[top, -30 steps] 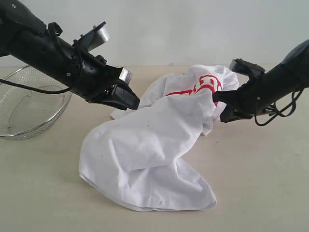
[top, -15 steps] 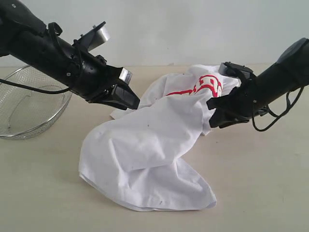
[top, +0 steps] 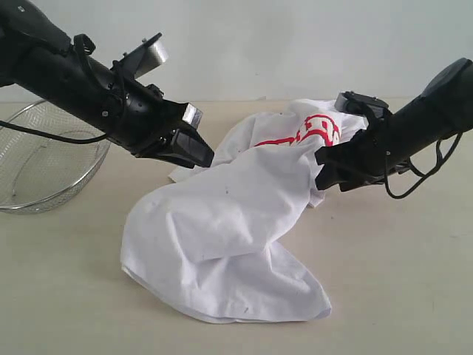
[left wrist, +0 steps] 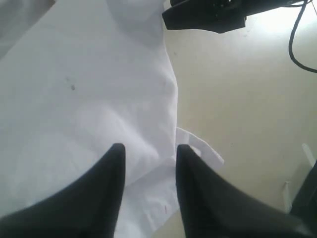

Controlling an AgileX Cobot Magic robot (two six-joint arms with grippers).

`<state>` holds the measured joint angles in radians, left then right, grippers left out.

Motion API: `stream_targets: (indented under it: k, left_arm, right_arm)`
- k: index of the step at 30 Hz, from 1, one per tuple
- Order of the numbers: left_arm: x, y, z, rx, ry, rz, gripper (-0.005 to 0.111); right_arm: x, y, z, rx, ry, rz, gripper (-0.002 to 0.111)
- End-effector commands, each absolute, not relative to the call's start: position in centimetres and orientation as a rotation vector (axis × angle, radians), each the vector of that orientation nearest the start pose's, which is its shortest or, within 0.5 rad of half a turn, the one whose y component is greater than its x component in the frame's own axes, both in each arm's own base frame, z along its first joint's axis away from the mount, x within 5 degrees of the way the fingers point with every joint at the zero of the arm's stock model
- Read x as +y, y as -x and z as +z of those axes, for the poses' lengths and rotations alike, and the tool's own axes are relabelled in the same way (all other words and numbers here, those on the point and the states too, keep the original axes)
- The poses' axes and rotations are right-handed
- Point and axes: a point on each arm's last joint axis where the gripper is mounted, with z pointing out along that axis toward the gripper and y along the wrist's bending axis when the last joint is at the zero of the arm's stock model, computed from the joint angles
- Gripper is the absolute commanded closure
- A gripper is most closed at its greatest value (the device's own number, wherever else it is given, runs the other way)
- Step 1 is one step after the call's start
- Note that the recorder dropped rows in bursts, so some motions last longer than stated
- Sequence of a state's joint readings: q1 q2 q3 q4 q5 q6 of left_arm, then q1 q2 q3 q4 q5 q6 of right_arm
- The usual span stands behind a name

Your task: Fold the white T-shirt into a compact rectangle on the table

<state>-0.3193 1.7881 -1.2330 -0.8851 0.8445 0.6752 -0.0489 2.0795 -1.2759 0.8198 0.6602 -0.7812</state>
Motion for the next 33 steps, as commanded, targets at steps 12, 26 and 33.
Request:
stream_targets:
  k: [12,26,33]
  left_arm:
    - [-16.7,-33.1,23.5,2.535,-0.608,-0.935,0.074]
    - [-16.7,-33.1,23.5,2.538,-0.611,-0.94,0.074]
    - [-16.7,-33.1,23.5,2.538,-0.611,-0.94,0.074]
  right_arm:
    - [3.9,-40.9,11.8,2.672,0.162,0.595,0.063]
    - [3.8,-41.0,11.8,2.661,0.185,0.567,0.084]
    - [3.8,-41.2,11.8,2.652,0.164,0.565,0.084]
